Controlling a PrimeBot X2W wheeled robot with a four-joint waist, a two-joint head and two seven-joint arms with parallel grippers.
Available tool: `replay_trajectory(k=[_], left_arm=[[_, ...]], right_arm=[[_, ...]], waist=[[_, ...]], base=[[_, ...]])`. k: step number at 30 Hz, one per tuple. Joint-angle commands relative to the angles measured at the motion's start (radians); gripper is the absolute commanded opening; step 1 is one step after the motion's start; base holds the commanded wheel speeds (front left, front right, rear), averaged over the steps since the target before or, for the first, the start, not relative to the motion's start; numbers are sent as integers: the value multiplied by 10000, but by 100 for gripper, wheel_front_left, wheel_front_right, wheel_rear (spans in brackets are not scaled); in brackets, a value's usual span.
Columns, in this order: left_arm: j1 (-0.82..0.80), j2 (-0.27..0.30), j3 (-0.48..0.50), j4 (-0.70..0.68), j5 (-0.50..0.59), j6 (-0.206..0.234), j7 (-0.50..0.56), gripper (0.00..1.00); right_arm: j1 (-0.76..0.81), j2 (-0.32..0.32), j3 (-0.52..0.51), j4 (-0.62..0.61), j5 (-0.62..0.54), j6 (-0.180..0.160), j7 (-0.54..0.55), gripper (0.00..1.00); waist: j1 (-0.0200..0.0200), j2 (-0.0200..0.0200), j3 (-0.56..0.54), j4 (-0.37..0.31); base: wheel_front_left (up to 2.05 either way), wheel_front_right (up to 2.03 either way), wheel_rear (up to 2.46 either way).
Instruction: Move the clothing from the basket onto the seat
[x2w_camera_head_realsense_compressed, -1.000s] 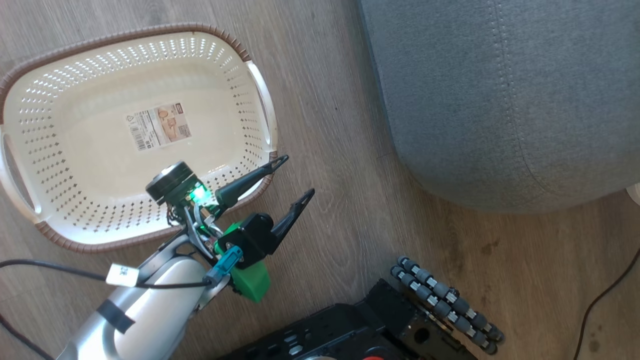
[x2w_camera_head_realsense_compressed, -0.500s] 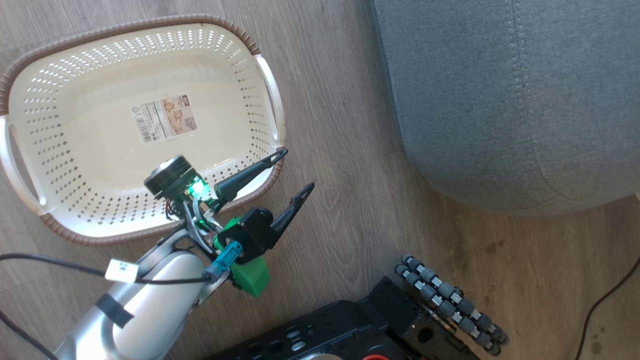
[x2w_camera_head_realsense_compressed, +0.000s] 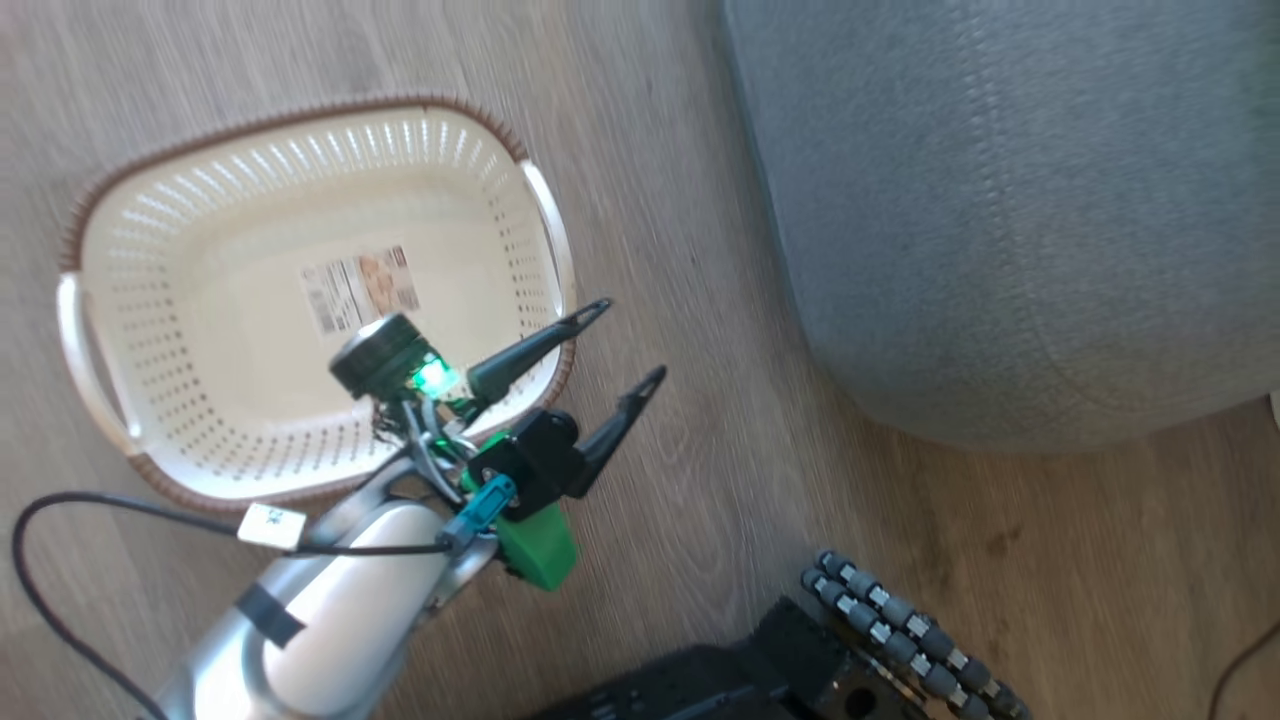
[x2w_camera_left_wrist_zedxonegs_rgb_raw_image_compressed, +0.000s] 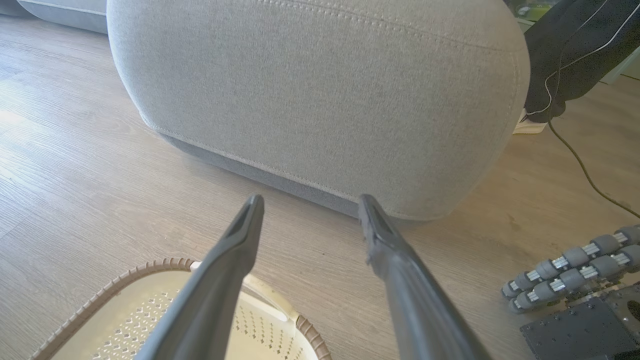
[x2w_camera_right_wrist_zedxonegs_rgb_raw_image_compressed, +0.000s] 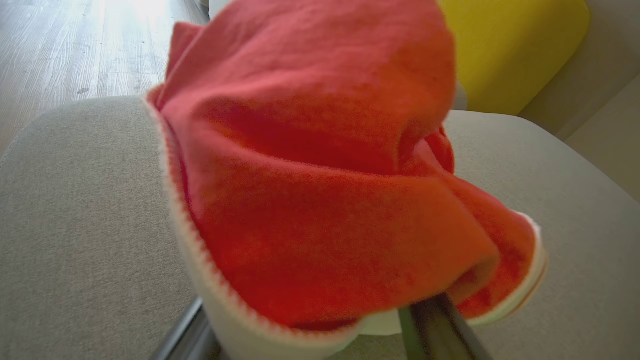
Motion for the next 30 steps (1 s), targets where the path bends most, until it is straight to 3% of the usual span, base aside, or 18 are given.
replay_trajectory(k=[1,9,16,20,30], left_arm=[[147,-172,167,-296,-153,75,-51,100],[473,-845,287,-249,-329,59,-51,100],[934,-1378,584,-241,-408,44,-51,100],[1245,-1647,844,-249,-428,45,-51,100],[2072,-2077,1554,-379,-404,74,-51,100]], right_arm=[[333,-470,131,-276,210,-4,-23,100],[914,-1110,1256,-86,534,-4,1,100],[758,-1765,2538,309,961,-4,1029,100],[701,-2080,3048,-44,1412,-4,1184,100],[1413,-2522,4238,-1890,2610,-4,368,100]], waist=[[1,0,-509,17],[1,0,-1878,56],[1,0,-2843,238],[1,0,-3450,382],[1,0,-4920,763]], base=[[0,0,0],[0,0,0],[0,0,0],[0,0,0],[0,0,0]])
